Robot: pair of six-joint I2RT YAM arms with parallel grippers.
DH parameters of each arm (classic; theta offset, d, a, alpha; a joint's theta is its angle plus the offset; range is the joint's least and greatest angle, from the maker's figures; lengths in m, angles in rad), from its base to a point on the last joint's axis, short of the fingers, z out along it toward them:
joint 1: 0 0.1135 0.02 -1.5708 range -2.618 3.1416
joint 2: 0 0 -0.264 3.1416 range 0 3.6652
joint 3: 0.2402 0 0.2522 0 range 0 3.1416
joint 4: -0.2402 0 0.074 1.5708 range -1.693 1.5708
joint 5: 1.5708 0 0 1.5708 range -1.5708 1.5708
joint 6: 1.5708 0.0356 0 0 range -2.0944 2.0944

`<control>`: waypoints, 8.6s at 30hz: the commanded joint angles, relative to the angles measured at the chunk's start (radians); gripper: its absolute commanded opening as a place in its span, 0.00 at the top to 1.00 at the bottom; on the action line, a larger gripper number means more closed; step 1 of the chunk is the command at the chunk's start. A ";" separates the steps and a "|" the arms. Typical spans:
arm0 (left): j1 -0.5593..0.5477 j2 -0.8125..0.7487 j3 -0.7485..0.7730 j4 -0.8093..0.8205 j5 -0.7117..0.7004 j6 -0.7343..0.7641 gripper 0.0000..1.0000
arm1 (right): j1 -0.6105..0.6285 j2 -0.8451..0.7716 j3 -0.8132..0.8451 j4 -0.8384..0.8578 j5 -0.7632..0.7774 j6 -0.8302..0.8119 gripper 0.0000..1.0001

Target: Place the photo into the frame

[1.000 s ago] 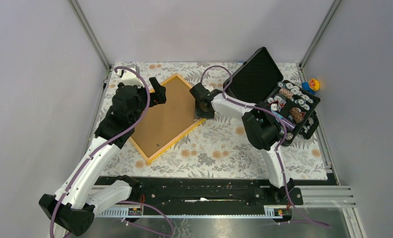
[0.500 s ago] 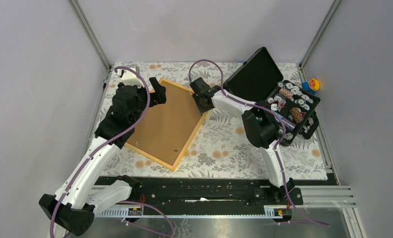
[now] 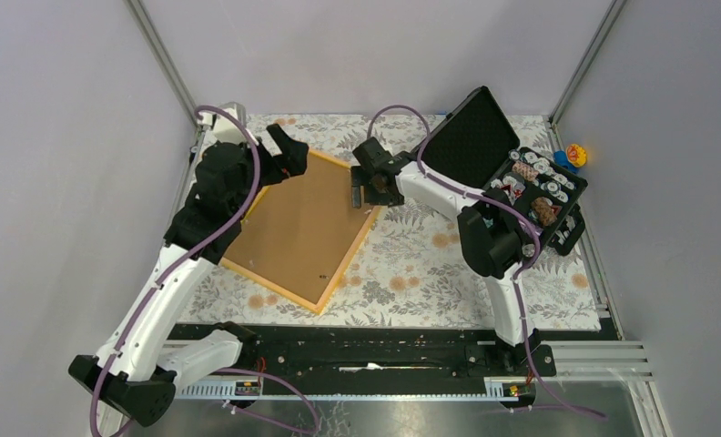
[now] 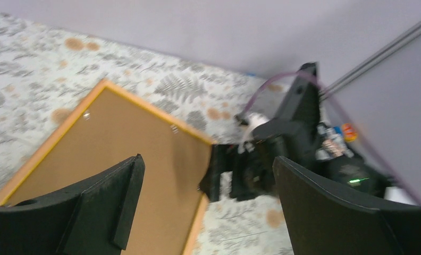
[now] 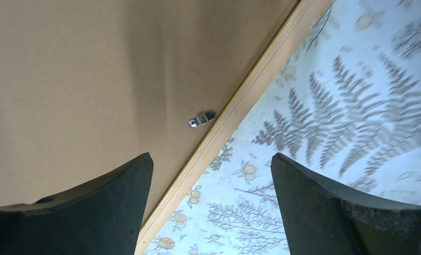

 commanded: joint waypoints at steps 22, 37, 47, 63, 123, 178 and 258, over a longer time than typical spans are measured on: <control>0.011 -0.044 -0.022 0.165 -0.044 0.084 0.01 | 0.014 0.076 -0.050 0.060 -0.154 -0.109 0.57; 0.010 -0.053 -0.034 0.168 -0.028 0.067 0.01 | -0.104 0.062 -0.080 0.113 -0.101 -0.498 0.90; 0.008 -0.041 -0.040 0.173 -0.020 0.061 0.01 | -0.110 0.009 0.004 0.053 -0.064 -0.186 0.39; -0.024 -0.043 -0.045 0.175 -0.024 0.065 0.01 | -0.107 0.222 0.220 -0.085 0.143 0.308 0.36; -0.057 -0.006 -0.029 0.149 -0.013 0.054 0.01 | 0.024 -0.147 -0.166 -0.026 -0.082 0.055 0.08; -0.087 0.015 -0.027 0.144 -0.037 0.067 0.01 | 0.125 -0.125 -0.388 -0.025 -0.054 0.395 0.59; -0.090 0.012 -0.030 0.147 -0.021 0.057 0.01 | -0.021 -0.200 -0.359 0.032 -0.192 -0.186 0.34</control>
